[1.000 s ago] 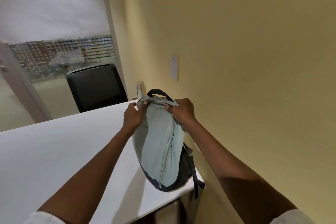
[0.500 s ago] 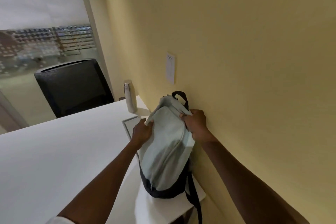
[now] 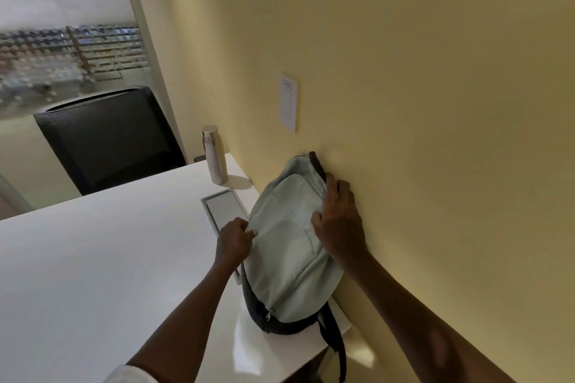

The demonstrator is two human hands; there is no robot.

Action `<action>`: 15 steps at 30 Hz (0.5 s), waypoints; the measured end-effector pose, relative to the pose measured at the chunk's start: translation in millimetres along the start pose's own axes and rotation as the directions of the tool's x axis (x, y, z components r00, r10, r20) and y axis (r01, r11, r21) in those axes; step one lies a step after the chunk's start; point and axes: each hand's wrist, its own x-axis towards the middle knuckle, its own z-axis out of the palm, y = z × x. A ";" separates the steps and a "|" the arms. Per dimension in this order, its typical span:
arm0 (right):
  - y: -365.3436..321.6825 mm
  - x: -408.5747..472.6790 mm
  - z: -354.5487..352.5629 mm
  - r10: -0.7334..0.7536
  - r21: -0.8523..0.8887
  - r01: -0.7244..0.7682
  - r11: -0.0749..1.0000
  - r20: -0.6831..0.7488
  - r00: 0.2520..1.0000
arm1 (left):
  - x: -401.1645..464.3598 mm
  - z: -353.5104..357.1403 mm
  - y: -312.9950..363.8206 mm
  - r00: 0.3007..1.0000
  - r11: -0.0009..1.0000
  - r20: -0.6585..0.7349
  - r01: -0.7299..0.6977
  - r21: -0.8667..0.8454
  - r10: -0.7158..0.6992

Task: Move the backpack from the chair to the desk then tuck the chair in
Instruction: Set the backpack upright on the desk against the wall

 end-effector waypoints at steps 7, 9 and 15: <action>4.3 7.6 5.9 0.048 0.055 -0.055 0.997 0.123 0.991 | -5.9 1.3 0.3 0.997 0.994 -0.072 -0.022 -0.103 0.015; 2.0 11.4 5.8 0.046 0.016 -0.049 0.999 0.148 0.988 | -5.7 -4.4 -2.9 0.998 0.988 -0.052 0.033 -0.151 -0.042; -5.8 35.9 -4.1 0.077 0.000 -0.079 0.997 0.204 0.976 | -2.7 -36.9 -0.9 1.000 0.993 -0.021 0.011 -0.116 -0.014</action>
